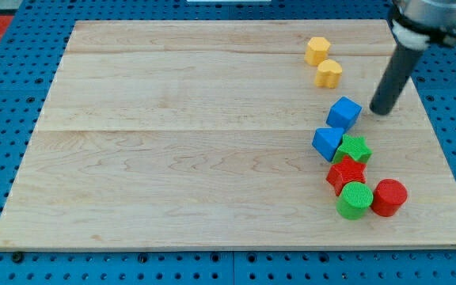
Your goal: Push the yellow blocks into the group of blocks
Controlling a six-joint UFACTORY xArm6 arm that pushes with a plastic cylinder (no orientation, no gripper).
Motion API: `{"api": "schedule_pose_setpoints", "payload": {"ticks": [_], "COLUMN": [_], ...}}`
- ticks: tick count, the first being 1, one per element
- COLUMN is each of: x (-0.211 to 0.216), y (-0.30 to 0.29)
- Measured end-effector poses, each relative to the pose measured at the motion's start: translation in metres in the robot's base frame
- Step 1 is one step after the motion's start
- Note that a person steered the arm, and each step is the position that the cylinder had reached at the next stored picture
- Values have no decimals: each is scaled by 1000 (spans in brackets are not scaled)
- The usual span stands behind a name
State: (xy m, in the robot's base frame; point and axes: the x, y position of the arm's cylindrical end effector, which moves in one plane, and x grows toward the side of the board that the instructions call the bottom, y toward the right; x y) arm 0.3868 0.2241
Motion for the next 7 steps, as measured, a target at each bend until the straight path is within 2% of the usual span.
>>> {"api": "schedule_pose_setpoints", "payload": {"ticks": [1,2,3,5,6,7], "x": [-7,44,27,-87,-71,-17], "y": [-29,-58,-76,-9,-62,-89]}}
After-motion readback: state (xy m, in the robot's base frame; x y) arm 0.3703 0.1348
